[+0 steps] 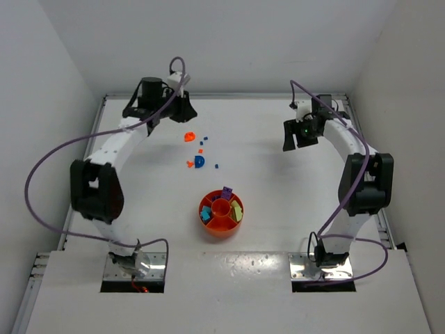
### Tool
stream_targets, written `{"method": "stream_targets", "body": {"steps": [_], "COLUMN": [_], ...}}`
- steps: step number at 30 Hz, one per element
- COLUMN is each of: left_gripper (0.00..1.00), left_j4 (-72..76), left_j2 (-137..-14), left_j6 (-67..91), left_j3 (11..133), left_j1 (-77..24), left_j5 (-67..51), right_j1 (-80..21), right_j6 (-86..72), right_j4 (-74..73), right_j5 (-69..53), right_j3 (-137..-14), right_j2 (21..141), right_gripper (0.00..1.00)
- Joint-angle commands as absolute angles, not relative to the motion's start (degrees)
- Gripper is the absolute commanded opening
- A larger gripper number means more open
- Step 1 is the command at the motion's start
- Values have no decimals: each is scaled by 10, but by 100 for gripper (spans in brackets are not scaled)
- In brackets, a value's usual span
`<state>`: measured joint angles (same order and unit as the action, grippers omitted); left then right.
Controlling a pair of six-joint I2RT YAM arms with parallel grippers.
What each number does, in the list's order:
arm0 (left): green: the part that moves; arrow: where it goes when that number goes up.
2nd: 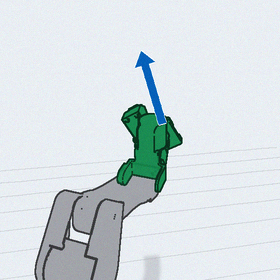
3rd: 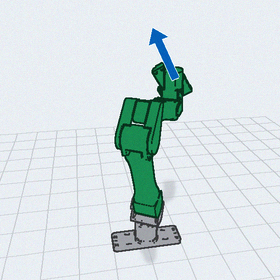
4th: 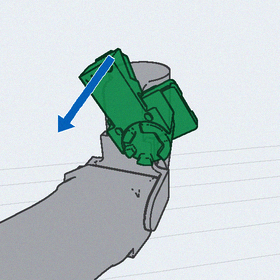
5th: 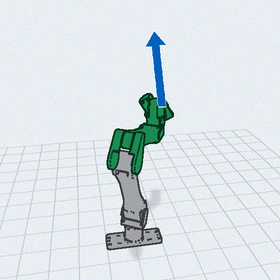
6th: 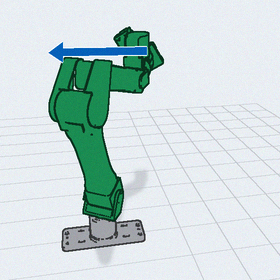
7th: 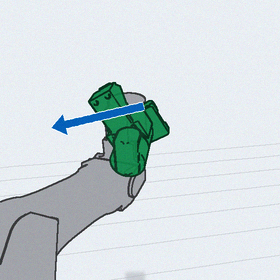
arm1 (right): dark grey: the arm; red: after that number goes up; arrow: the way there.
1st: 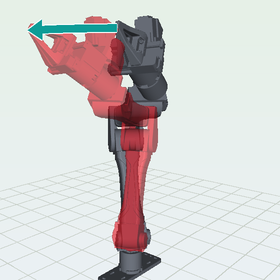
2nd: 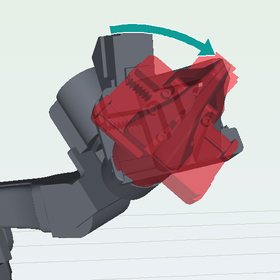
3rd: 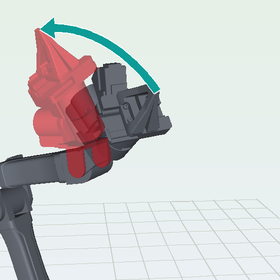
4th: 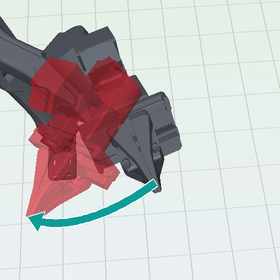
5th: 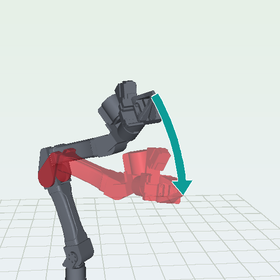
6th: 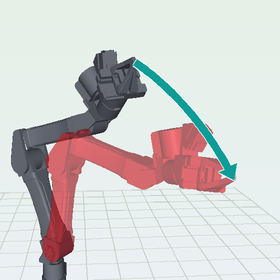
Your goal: Sort the legos into containers by color
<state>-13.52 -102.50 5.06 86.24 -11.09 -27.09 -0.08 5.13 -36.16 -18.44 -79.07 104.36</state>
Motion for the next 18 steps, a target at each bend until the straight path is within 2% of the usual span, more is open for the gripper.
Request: {"method": "stream_targets", "body": {"steps": [1,5,12,14,18], "left_gripper": [0,0,0,0,0], "left_j4": [-148,-249,-300,-324,-414], "left_j2": [-927,-815,-579,-536,-531], "left_j6": [-6,-66,-162,-186,-235], "left_j3": [798,727,571,555,560], "left_j1": [-110,-145,-214,-221,-234], "left_j5": [-359,-396,-348,-358,-418], "right_j1": [1,1,1,-4,-10], "right_j6": [64,64,45,29,11], "right_j4": [-344,-337,-304,-295,-284], "right_j5": [-210,-232,-256,-261,-278], "right_j3": [-777,-764,-719,-710,-695], "right_j2": [1001,996,970,957,939], "right_gripper": [66,65,64,64,64]}}
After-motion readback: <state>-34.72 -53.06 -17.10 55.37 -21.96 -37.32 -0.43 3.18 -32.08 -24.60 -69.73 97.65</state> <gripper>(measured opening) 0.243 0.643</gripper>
